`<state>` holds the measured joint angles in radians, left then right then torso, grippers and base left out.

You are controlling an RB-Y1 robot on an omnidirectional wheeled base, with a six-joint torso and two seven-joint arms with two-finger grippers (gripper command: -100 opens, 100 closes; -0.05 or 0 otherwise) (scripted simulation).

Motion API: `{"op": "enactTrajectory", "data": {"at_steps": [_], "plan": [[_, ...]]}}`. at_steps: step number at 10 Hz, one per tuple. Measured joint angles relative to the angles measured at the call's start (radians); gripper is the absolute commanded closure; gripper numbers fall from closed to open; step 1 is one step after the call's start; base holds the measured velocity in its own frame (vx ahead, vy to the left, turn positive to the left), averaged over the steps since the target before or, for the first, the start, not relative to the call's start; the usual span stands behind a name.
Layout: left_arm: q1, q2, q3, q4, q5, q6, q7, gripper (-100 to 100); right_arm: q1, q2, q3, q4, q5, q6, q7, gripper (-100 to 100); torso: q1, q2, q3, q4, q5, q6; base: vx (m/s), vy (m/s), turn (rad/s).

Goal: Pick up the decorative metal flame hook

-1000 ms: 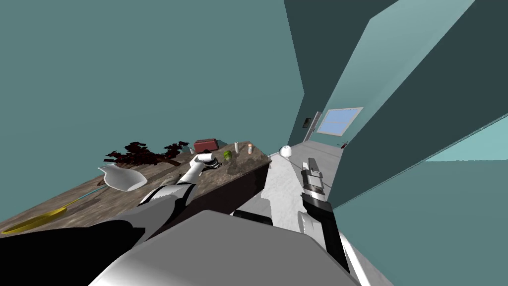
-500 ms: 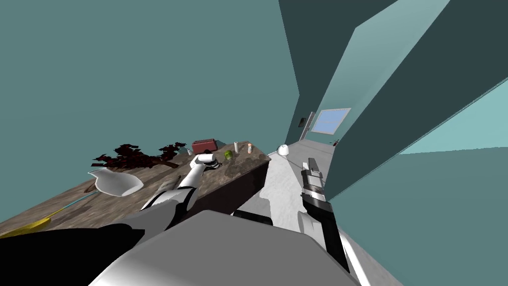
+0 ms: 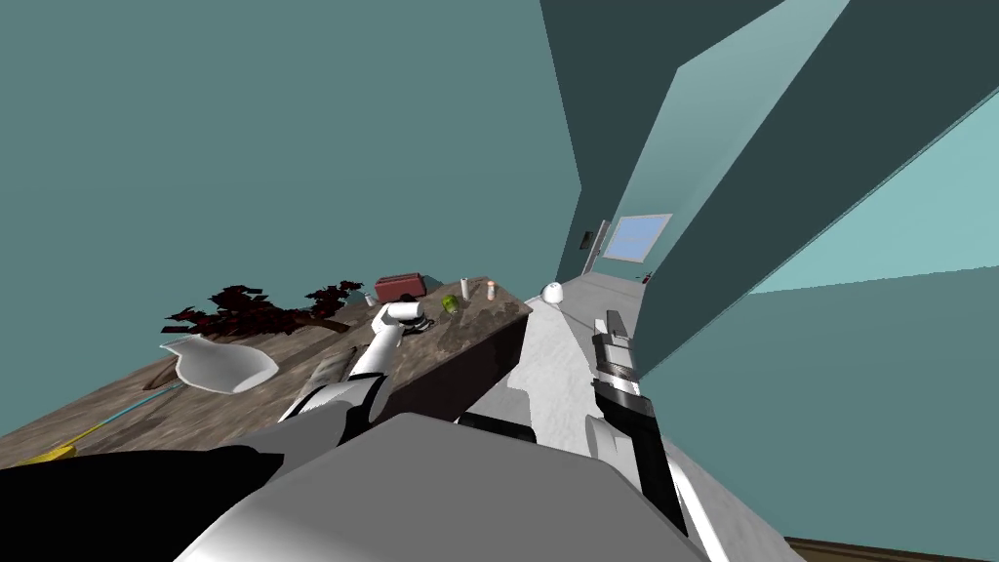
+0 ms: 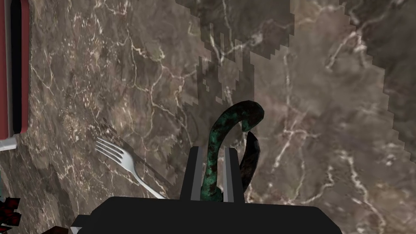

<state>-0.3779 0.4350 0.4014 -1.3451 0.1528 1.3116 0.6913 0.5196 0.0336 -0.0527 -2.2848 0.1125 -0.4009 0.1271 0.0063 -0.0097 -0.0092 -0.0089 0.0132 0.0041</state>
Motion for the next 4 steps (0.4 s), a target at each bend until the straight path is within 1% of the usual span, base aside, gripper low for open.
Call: {"op": "enactTrajectory", "data": {"at_steps": [1,2,3,4], "plan": [[0.018,-0.022,0.017,-0.033,-0.028,0.019,0.022,100,0.0,0.0,0.0,0.0,0.0,0.0,0.0,0,0.001,0.001,0.0,-0.001,0.002,0.001,-0.086,0.084,-0.139],[0.029,-0.038,0.026,-0.065,-0.054,0.035,0.044,100,0.0,0.0,0.0,0.0,0.0,0.0,0.0,0,0.002,0.002,0.001,0.0,0.001,0.0,-0.037,0.039,0.015],[0.029,-0.039,0.029,-0.085,-0.065,0.041,0.053,100,0.0,0.0,0.0,0.0,0.0,0.0,0.0,0,0.0,0.0,0.0,0.0,0.0,-0.001,-0.006,0.013,0.014],[0.029,-0.038,0.03,-0.088,-0.066,0.042,0.054,0,0.0,0.0,0.0,0.0,0.0,0.0,0.0,0,-0.002,-0.002,-0.001,-0.001,0.001,0.0,0.0,0.0,0.0]]}}
